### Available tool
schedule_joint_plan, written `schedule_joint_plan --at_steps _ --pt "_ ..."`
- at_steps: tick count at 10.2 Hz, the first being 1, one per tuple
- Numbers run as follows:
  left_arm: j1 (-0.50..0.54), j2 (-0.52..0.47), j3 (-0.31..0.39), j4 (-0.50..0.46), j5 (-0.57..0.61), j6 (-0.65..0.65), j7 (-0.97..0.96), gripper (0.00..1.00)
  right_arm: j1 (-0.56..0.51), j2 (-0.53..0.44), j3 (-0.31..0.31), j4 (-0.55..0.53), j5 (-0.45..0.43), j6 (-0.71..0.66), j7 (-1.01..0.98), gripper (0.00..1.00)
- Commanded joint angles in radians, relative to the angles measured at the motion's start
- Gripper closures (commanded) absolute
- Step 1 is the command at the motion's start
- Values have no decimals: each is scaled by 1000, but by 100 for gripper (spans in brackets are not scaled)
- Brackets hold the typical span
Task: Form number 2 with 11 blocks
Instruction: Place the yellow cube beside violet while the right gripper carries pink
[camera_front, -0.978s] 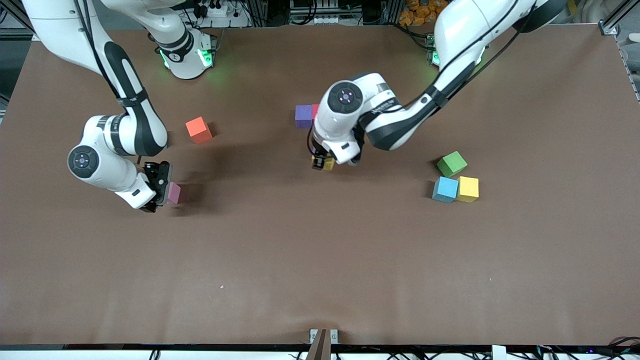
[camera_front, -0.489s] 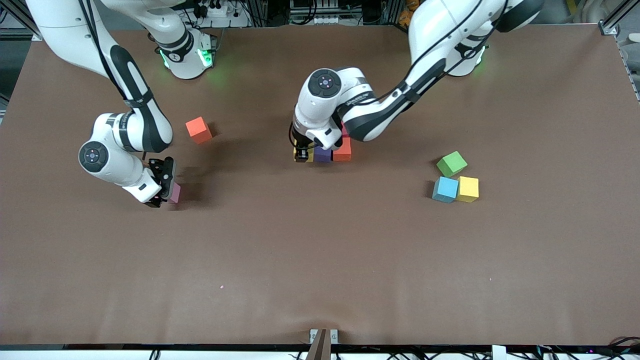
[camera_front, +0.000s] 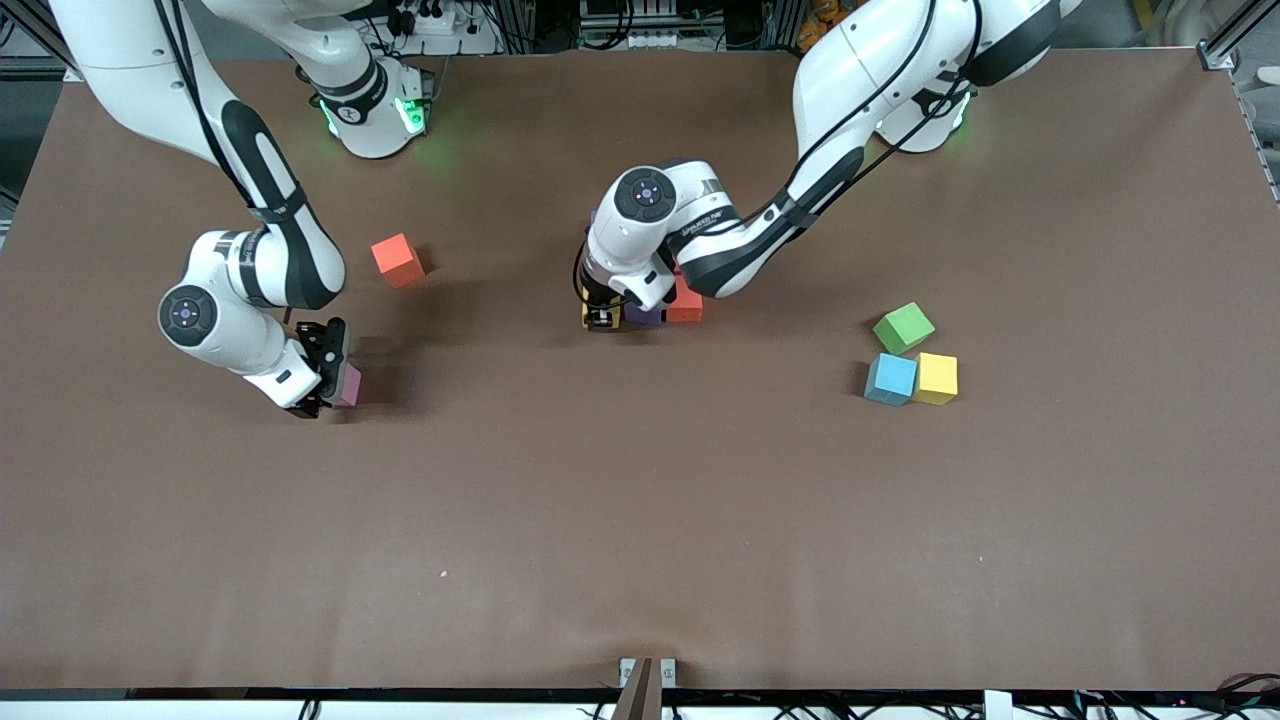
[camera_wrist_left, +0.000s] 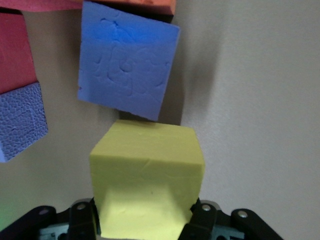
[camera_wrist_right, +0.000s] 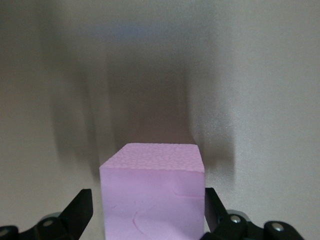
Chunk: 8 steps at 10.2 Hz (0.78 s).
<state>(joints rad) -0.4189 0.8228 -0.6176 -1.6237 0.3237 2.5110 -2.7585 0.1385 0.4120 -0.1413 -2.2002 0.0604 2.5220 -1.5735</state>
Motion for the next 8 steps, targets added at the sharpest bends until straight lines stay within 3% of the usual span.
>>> schedule_joint_plan --at_steps 1,3,8 --pt "-30 9 6 16 1 8 -150 68 -25 2 17 0 -5 14 -20 40" --pt "-57 13 9 12 6 8 -139 68 -22 1 17 25 1 -6 -5 50" --pt "-61 39 10 5 12 6 -95 67 -11 2 46 74 9 -17 134 50"
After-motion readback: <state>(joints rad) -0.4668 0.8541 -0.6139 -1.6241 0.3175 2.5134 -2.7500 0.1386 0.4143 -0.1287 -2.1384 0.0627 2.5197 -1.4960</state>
